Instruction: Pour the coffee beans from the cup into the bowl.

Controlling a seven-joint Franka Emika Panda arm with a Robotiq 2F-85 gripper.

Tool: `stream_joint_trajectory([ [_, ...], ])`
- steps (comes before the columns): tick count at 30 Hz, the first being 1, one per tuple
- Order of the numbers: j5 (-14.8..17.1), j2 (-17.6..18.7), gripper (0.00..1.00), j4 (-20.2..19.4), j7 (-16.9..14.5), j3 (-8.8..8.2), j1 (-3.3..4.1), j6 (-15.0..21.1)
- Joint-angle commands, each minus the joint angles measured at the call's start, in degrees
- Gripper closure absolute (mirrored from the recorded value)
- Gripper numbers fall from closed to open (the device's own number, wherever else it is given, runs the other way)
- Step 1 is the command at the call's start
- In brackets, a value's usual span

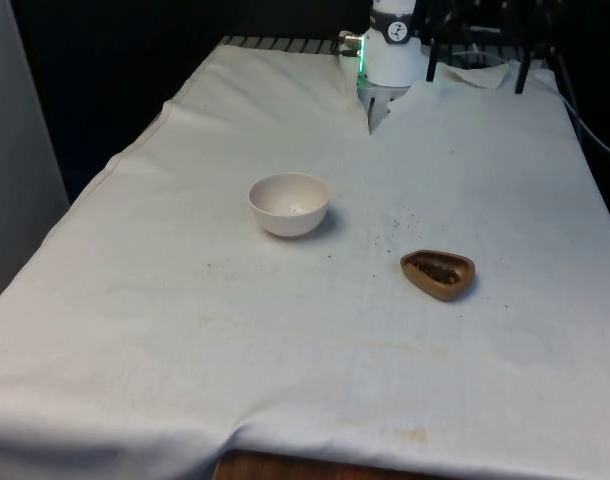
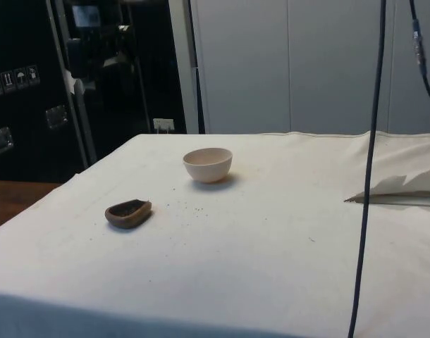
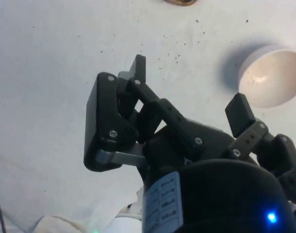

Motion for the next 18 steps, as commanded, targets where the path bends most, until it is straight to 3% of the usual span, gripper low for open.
stream_joint_trajectory([
  [1, -0.86, 0.52, 0.0, 0.17, 1.03, -0.06, 0.29, 0.63],
  [5, -1.38, 0.97, 0.0, 0.17, 1.66, 0.46, 0.0, 0.86],
  [7, -2.64, 1.95, 0.0, 0.69, 3.21, 0.52, 0.34, 1.6],
  [14, -5.16, 3.84, 0.0, 1.2, 5.9, 1.09, 0.52, 2.69],
  [15, -4.87, 3.61, 0.0, 1.03, 5.5, 1.26, 0.17, 2.52],
  [18, -6.19, 4.41, 0.0, 1.32, 6.99, 1.32, 0.57, 3.09],
])
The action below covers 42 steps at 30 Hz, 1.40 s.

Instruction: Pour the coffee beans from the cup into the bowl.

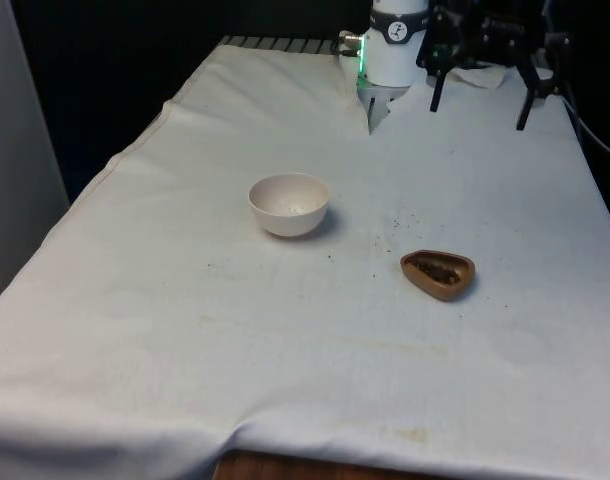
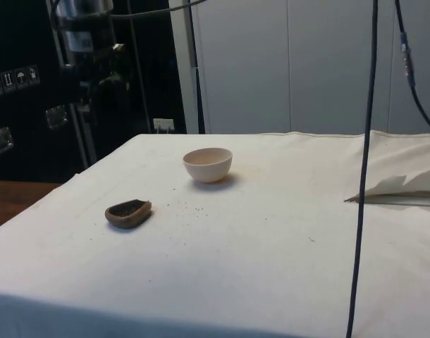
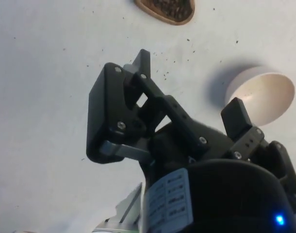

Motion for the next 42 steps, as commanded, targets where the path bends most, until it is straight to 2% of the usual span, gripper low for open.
stream_joint_trajectory([
  [1, -0.63, 0.4, 0.0, 0.17, 0.74, -0.17, 0.34, 0.4],
  [4, -2.12, 1.15, 0.0, 0.06, 2.18, 0.23, 0.34, 1.09],
  [5, -1.49, 0.8, 0.0, 0.0, 1.43, 0.4, 0.0, 0.57],
  [6, -2.52, 1.38, 0.0, 0.0, 2.52, 0.29, 0.34, 1.26],
  [14, -6.19, 3.32, 0.0, -0.29, 5.96, 0.86, 0.4, 2.86],
  [15, -5.67, 3.15, 0.0, -0.06, 5.33, 1.09, 0.11, 2.06],
  [16, -6.59, 3.55, 0.0, -0.34, 6.3, 0.92, 0.4, 3.04],
  [21, -8.71, 4.53, 0.0, -0.29, 8.31, 1.32, 0.4, 3.44],
  [31, -9.05, 4.98, 0.0, -0.11, 8.42, 1.6, 0.23, 2.98],
  [39, -8.48, 6.99, 0.0, -0.4, 8.37, 1.89, -0.17, 5.5],
  [40, -9.0, 6.82, 0.0, -0.11, 8.48, 1.6, 0.06, 4.53],
  [42, -8.25, 7.51, 0.0, -0.63, 8.25, 1.95, -0.29, 6.36],
])
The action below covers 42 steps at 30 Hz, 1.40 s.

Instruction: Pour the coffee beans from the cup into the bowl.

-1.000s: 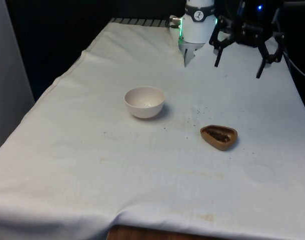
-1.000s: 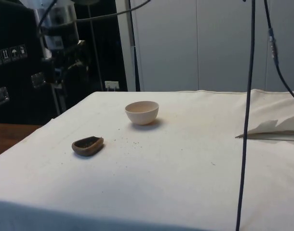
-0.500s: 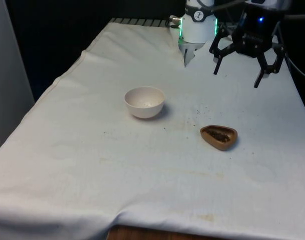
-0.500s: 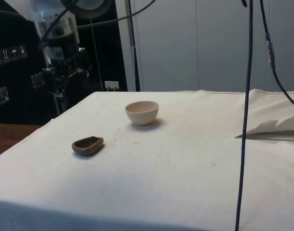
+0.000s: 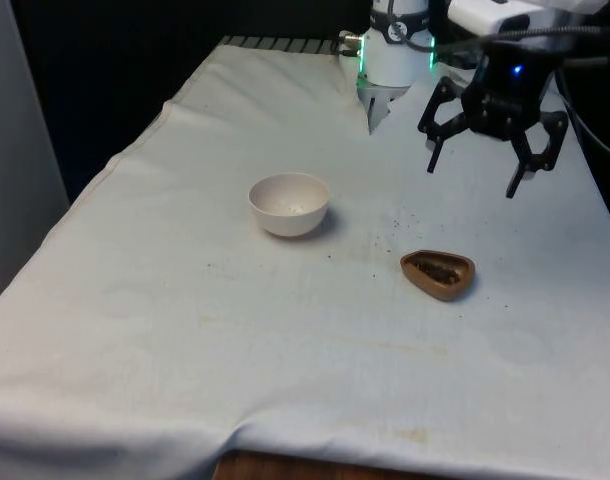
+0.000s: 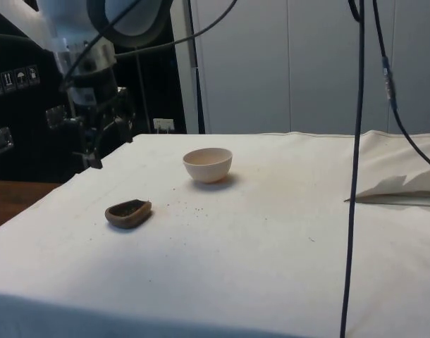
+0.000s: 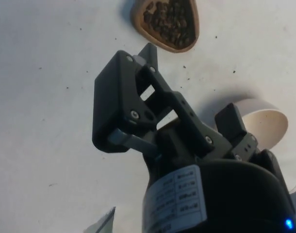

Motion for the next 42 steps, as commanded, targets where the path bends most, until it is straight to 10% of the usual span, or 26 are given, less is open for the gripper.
stream_joint_trajectory([
  [1, 0.63, 0.23, 0.0, -0.4, -0.23, 0.34, -0.34, 1.32],
  [42, 1.15, 9.63, 0.0, 0.57, 0.97, 0.23, -0.92, 11.97],
])
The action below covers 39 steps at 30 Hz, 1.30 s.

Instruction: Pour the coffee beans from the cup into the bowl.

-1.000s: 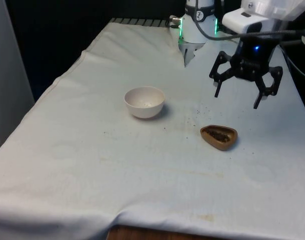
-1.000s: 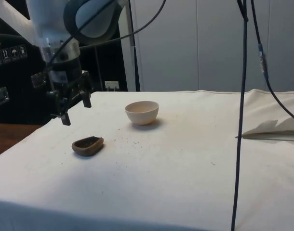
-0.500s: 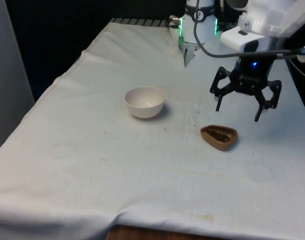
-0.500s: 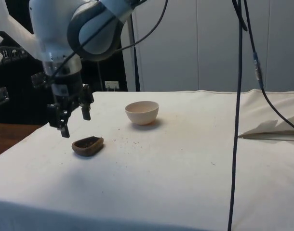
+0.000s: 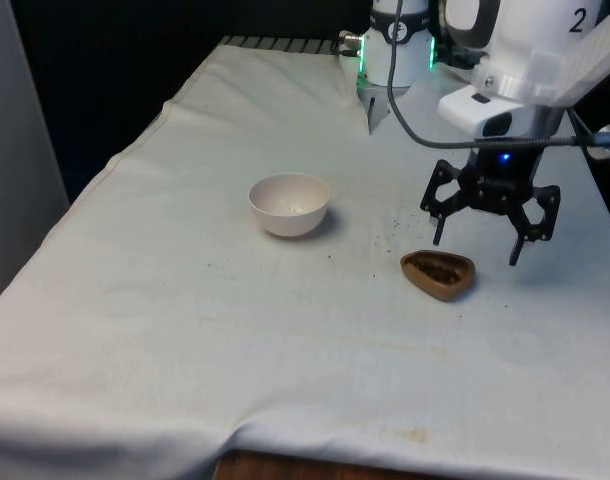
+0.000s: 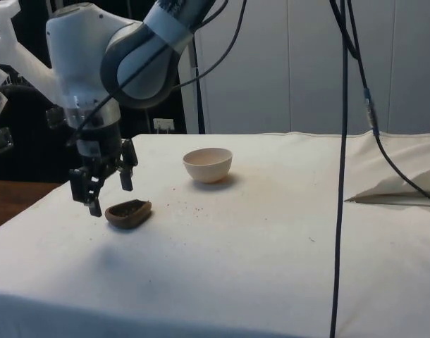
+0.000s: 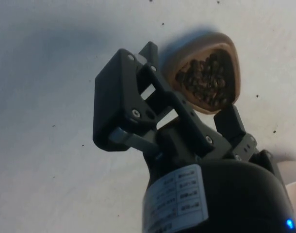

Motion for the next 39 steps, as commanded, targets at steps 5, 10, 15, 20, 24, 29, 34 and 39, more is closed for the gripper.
stream_joint_trajectory([
  [5, 0.17, 0.8, 0.0, 0.69, 0.23, 0.11, 0.0, 0.23],
  [10, 0.0, 1.2, 0.0, 1.26, 0.4, 0.0, 0.29, 0.06],
  [15, -0.06, 1.66, 0.0, 1.66, 0.52, -0.06, 0.4, 0.06],
  [20, -0.11, 2.81, 0.0, 2.52, 0.69, -0.17, 0.4, 0.11],
  [24, -0.11, 3.5, 0.0, 3.09, 0.92, -0.23, 0.4, 0.11],
  [29, -0.11, 3.67, 0.0, 3.09, 0.86, -0.11, 0.23, 0.0],
  [34, -0.11, 4.98, 0.0, 4.24, 1.55, -0.29, 0.34, 0.11],
  [39, -0.11, 5.67, 0.0, 4.81, 1.83, -0.34, 0.34, 0.06],
])
